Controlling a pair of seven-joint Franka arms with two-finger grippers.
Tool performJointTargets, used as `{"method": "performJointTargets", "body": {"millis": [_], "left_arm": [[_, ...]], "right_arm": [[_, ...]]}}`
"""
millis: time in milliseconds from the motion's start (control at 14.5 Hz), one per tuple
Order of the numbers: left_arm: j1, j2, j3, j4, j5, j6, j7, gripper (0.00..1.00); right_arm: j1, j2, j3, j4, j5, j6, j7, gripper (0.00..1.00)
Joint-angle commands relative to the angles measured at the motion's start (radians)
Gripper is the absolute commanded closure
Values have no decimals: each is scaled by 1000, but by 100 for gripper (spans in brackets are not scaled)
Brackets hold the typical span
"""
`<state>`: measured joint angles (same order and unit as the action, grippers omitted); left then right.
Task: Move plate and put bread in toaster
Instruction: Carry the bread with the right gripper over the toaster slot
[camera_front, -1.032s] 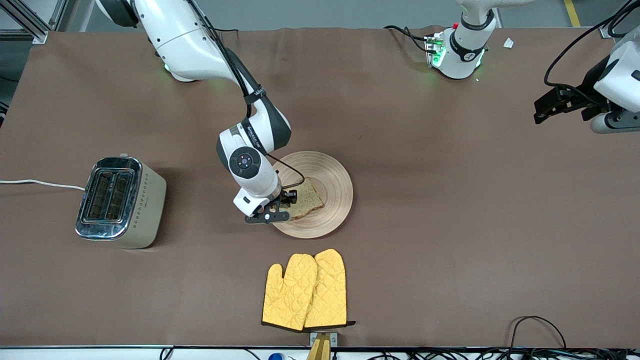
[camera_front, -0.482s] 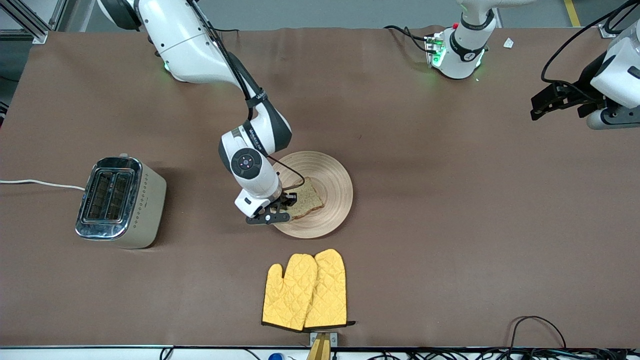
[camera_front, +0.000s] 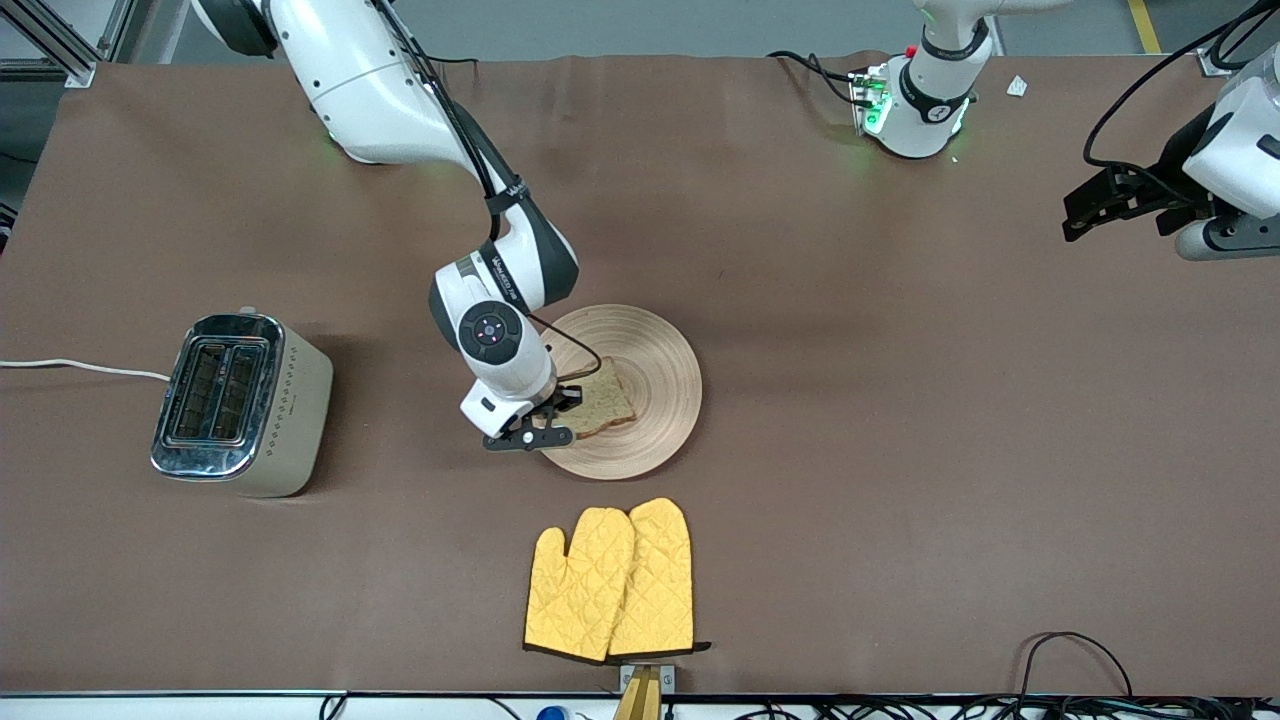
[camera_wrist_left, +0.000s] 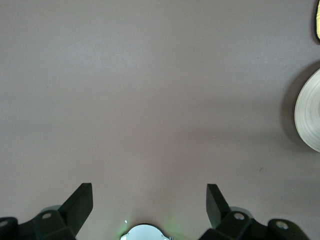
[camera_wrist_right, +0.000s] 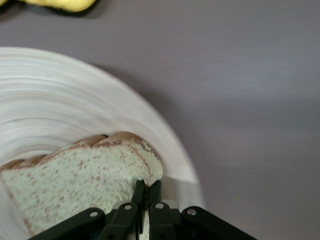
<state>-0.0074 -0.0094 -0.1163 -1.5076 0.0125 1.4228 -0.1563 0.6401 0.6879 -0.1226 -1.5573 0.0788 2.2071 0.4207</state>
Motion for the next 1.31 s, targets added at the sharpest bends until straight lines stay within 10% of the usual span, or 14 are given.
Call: {"method": "performJointTargets", "body": {"millis": [0,757,1239], "left_arm": [[-5,-20,9,-16,-12,-2,4,0],[-14,-14,3,-13,-16,-2,3,0],[-6,-14,3,-16,-52,-2,6,0]], "right_arm": [[-2,-106,-44,25,-57,-172,13,99],[-13,-192,-488,183,-88,-527,-431,100],[-4,-188,-503,171,-485,-581,-442,100]]}}
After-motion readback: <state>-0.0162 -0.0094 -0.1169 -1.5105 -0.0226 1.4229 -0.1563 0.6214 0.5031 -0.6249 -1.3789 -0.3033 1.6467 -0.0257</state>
